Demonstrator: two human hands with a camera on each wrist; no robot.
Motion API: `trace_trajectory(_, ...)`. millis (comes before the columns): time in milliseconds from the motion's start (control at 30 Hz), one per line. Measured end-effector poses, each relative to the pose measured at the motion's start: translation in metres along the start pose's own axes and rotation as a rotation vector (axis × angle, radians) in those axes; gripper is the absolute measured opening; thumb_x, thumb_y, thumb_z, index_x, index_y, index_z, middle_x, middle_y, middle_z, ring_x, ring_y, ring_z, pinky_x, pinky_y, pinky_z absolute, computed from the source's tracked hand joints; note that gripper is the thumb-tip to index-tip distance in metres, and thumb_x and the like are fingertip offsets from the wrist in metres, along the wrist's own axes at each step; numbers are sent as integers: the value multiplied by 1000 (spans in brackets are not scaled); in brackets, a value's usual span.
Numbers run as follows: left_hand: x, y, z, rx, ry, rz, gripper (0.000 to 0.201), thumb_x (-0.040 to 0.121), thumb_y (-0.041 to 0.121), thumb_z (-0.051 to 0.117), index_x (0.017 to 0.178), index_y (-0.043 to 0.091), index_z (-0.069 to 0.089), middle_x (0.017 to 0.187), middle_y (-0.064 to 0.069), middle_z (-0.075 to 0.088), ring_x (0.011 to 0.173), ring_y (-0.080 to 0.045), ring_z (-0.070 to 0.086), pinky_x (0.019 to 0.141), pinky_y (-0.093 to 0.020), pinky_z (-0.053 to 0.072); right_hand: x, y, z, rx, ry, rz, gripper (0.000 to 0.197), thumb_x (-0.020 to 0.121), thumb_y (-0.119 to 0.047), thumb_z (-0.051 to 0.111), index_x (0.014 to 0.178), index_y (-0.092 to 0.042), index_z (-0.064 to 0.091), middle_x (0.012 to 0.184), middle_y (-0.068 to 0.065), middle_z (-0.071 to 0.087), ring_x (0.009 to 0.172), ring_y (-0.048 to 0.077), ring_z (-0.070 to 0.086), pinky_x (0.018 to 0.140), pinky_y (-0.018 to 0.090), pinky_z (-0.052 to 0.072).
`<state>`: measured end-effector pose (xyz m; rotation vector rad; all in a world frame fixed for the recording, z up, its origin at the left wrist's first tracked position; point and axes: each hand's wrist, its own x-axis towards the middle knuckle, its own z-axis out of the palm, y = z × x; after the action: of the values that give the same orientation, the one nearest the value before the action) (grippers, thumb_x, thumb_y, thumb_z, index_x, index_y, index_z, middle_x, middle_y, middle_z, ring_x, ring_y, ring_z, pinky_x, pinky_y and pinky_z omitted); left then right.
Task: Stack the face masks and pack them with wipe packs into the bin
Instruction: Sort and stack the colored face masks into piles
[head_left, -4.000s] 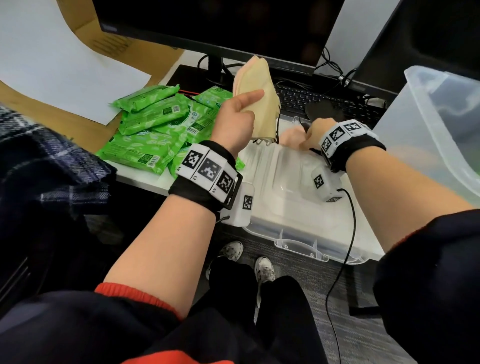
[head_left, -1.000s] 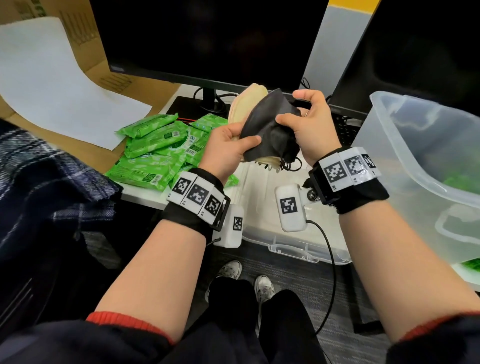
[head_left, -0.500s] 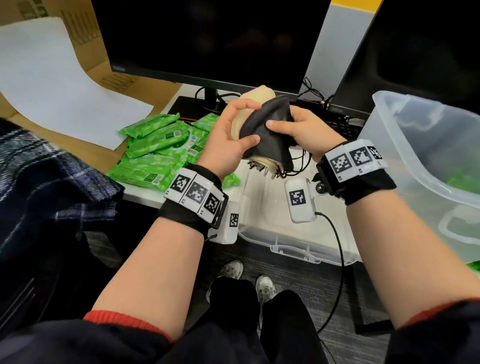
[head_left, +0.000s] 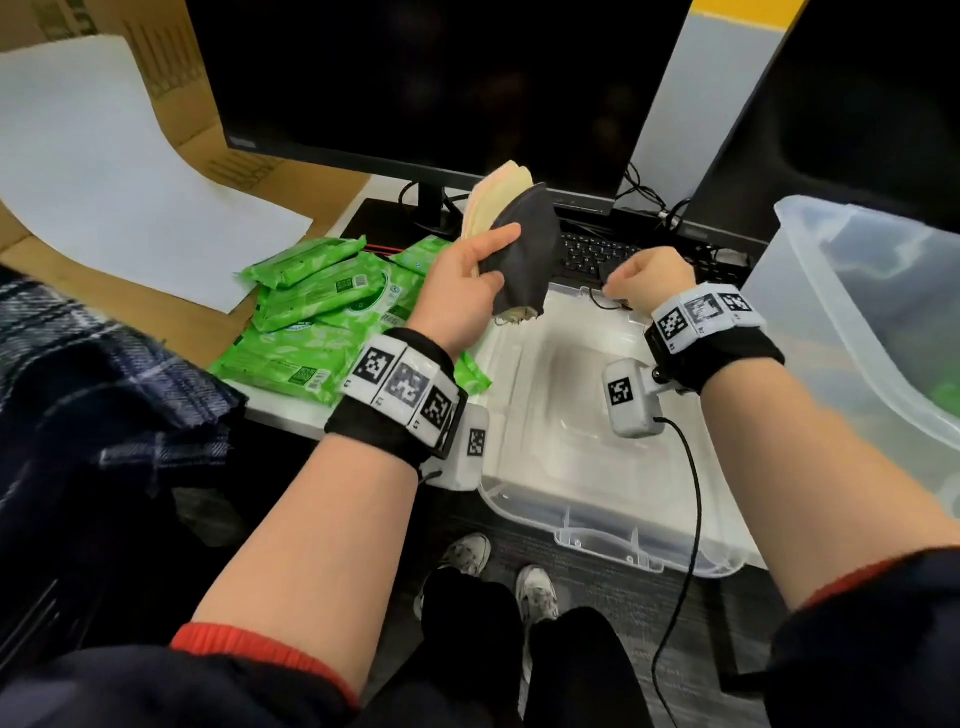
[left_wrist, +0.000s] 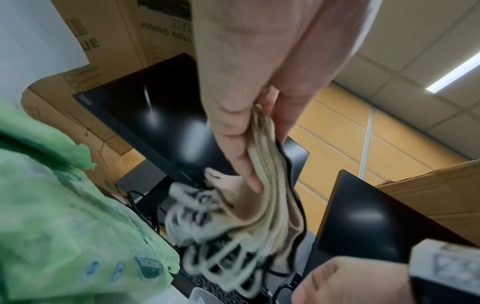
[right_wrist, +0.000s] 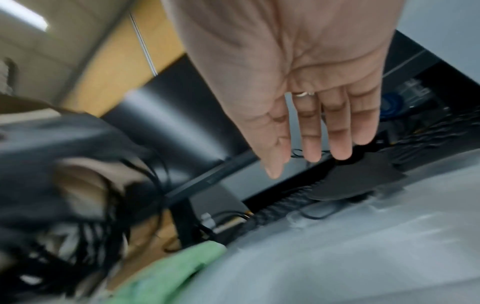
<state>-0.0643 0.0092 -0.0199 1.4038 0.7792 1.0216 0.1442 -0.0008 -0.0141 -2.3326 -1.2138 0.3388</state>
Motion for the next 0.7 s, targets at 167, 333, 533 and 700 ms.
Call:
trace_trajectory(167,13,-8,-3,-6,36,-28,51,88,-15,37,131,9,50,136,-11,50,128,-19,46,109,-34,37,32,8,13,-385,-132,32,53,81,-21,68,129,-10,49,131,14,52,121,32,48,101,36,41)
trace_trajectory(333,24,-10,-8,-15,55,-61,50,88,-14,40,129,12,53,136,-9,50,126,-17,47,108,-35,38,62,16,27,-664,-255,2,66,80,-31,69,138,-21,39,136,17,45,123,36,45,102,41,39)
trace_trajectory(533,33,-19,-6,-16,52,-95,50,87,-13,41,128,13,54,129,-5,54,121,-15,50,106,-34,41,87,14,32,-900,-360,-102,46,73,-8,65,118,-12,58,112,13,62,101,35,60,90,36,49)
trace_trajectory(700,34,-20,-5,-30,33,-112,49,88,-13,41,129,10,53,124,-4,56,114,-13,54,102,-28,44,67,7,20,-962,-326,-100,35,67,-10,64,99,-17,52,80,5,59,76,30,61,69,40,55)
